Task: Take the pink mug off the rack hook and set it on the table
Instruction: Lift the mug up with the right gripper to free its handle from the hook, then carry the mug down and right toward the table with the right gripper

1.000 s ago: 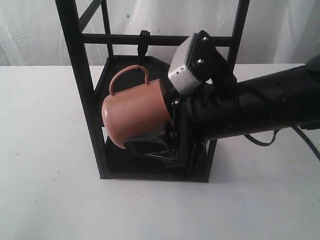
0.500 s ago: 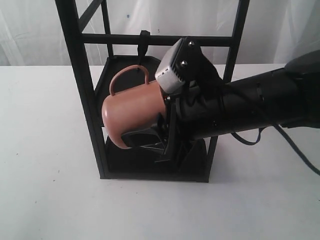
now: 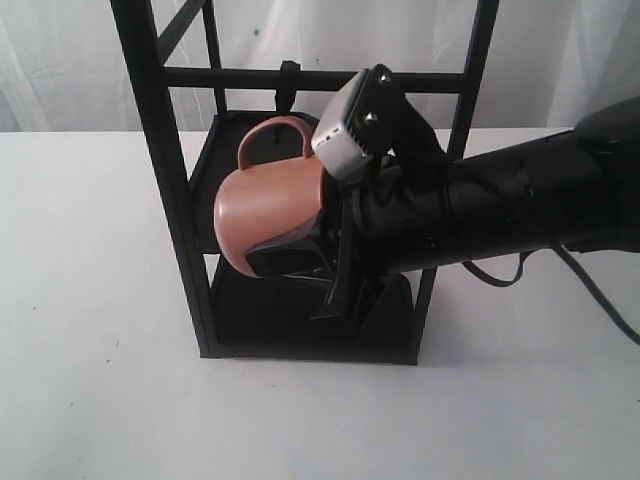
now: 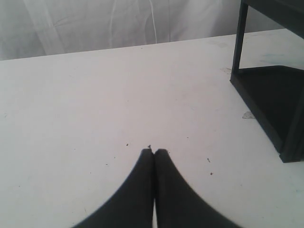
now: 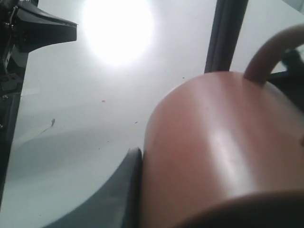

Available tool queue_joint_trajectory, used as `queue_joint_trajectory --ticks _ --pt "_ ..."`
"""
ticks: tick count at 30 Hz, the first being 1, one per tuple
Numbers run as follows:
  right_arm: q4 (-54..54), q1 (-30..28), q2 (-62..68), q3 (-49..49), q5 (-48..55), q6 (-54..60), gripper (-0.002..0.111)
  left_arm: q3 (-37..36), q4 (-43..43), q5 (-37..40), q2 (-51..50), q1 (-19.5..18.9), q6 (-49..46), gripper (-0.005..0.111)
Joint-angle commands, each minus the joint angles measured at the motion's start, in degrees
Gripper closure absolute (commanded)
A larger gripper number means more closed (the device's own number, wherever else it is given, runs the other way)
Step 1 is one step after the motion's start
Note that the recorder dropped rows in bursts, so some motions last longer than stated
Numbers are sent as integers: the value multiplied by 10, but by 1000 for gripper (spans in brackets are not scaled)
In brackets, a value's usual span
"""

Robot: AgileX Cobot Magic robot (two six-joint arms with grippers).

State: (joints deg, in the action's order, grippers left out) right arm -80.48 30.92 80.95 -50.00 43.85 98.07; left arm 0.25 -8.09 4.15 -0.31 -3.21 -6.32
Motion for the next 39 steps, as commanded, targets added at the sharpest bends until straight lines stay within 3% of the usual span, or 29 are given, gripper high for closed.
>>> queue_joint_trajectory --ticks 1,11,20,27,39 --pt "-10 0 -20 -3 27 9 108 -3 -3 2 3 -2 1 107" --pt "-7 0 -32 -3 54 7 108 -3 -3 2 3 -2 1 107" --pt "65 42 -65 3 52 -29 108 -3 -3 2 3 -2 1 107" --pt "178 91 -78 15 49 -91 108 -3 -3 2 3 -2 1 107" --pt "463 135 -77 60 39 -354 108 -3 -3 2 3 -2 1 107"
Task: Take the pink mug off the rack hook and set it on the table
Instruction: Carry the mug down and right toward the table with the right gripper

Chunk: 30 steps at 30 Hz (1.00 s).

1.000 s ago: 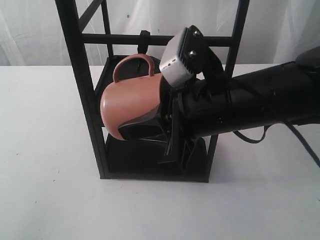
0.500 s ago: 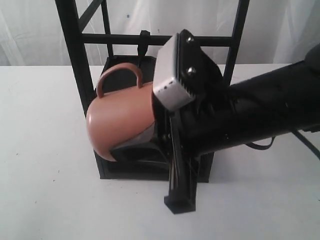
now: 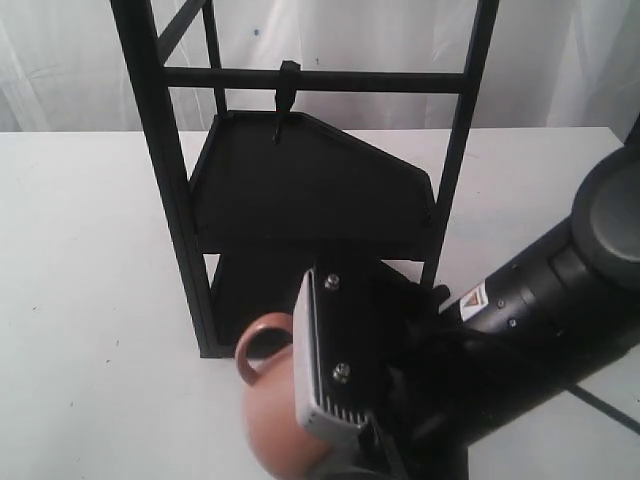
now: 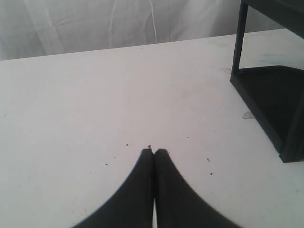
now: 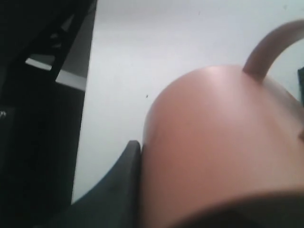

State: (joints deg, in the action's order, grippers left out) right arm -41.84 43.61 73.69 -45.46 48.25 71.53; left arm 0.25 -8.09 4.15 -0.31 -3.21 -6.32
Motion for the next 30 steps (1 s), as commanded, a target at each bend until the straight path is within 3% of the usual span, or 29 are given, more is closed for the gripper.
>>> queue_joint_trajectory --ticks 1,7,17,30 --pt "98 10 -5 19 -3 -110 108 -3 -3 2 3 -2 1 107" --pt "243 10 -5 42 -6 -273 108 -3 -3 2 3 -2 1 107" --pt "377 10 -4 71 6 -454 108 -3 -3 2 3 -2 1 107" --pt "418 9 12 79 39 -500 108 -3 -3 2 3 5 1 107"
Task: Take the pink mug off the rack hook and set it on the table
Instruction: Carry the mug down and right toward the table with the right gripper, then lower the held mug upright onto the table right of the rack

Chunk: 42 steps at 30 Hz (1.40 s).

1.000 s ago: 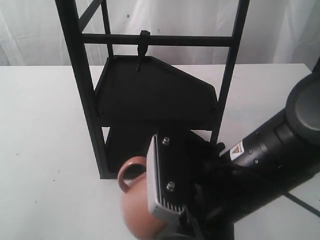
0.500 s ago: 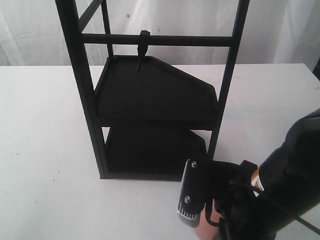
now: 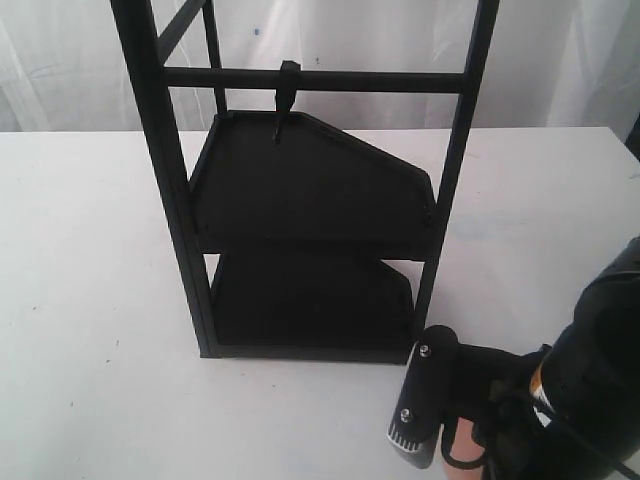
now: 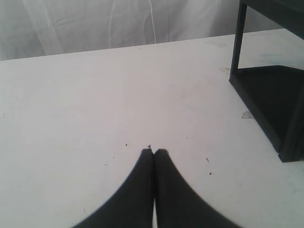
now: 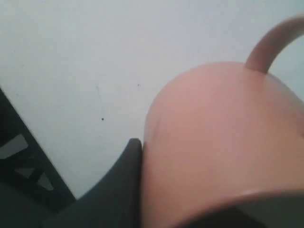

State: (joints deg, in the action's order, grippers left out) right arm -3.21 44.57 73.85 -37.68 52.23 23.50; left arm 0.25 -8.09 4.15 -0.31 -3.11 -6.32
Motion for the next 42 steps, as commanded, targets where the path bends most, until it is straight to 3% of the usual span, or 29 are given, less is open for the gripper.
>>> queue_joint_trajectory --ticks 1,10,16,20,28,42 --pt "52 -1 16 1 -8 -35 108 -3 -3 2 3 4 1 107" --pt "177 -8 76 -10 -5 -133 108 -3 -3 2 3 4 1 107" --pt "172 -88 78 -17 -60 -134 108 -3 -3 2 3 4 1 107" --pt "135 -139 78 -18 -82 -119 108 -3 -3 2 3 4 1 107" --pt "-48 -199 81 -32 -57 48 108 -3 -3 2 3 4 1 107" --pt "-49 -208 120 -37 -56 48 108 -3 -3 2 3 4 1 107"
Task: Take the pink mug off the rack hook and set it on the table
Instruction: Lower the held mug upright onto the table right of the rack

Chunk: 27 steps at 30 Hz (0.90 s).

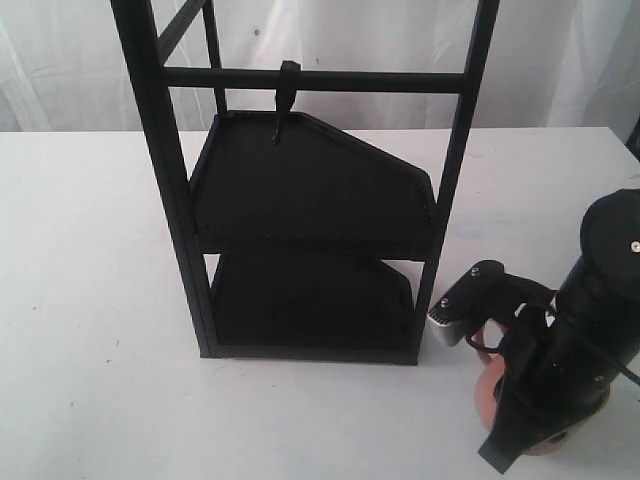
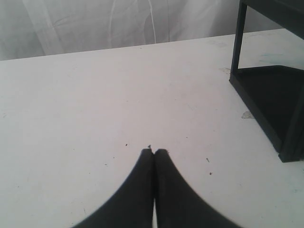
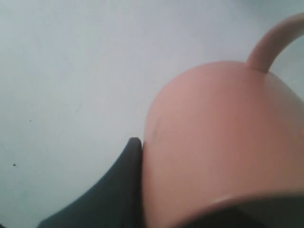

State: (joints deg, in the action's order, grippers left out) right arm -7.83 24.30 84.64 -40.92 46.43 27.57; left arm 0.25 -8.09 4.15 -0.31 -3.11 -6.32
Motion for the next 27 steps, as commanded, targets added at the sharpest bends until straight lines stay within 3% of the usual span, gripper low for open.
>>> queue_joint_trajectory --ticks 1,27 --pt "-5 -5 12 -5 -1 7 108 -3 -3 2 3 4 1 107" --pt "-26 -5 49 -4 2 9 108 -3 -3 2 3 4 1 107"
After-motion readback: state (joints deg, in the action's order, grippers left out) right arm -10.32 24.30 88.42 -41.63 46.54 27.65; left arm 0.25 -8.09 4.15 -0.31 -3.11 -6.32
